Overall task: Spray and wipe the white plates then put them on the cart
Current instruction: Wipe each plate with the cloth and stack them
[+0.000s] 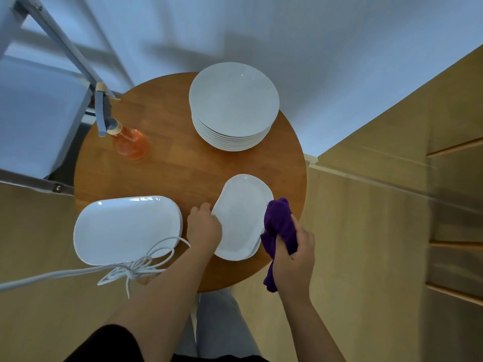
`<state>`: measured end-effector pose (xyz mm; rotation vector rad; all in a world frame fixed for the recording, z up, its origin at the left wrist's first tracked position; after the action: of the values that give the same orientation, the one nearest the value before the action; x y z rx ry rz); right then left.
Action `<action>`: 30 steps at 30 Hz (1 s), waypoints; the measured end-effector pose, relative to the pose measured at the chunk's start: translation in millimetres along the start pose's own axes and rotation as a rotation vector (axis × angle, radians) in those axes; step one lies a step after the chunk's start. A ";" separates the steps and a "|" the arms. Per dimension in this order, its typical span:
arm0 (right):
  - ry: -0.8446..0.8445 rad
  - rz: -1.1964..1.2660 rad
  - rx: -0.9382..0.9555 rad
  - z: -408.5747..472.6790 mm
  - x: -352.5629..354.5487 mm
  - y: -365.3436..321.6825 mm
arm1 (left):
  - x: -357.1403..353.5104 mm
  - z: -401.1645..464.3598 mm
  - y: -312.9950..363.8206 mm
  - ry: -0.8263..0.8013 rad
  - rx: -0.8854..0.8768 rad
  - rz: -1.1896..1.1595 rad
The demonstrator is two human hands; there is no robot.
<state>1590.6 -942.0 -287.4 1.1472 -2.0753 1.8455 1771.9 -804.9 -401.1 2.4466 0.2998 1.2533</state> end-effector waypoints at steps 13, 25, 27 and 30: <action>-0.063 0.019 0.026 -1.5 -12.9 -9.0 | -10.1 -0.2 4.2 -0.101 -0.133 0.249; -0.224 0.088 0.183 -32.3 -63.5 -84.0 | 87.6 -18.7 -29.6 0.120 -0.060 -0.600; -0.261 0.073 0.224 -43.9 -77.1 -96.3 | 114.1 -16.0 -55.4 0.215 -0.010 -0.630; -0.324 0.057 0.254 -61.5 -100.1 -108.7 | 145.9 -12.9 -108.1 0.346 0.110 -0.509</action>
<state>1704.1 -838.2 -242.6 1.5568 -2.0921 2.1198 1844.2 -652.5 -332.6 2.0272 1.0344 1.4317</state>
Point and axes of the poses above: each hand's wrist, its own z-axis towards the middle knuckle, its own x-axis out of the back of the hand, y = z × x, the point moved 9 cm from there along z, towards the middle knuckle, and after that the axes turned 1 degree about -x, right-handed, at the moved point
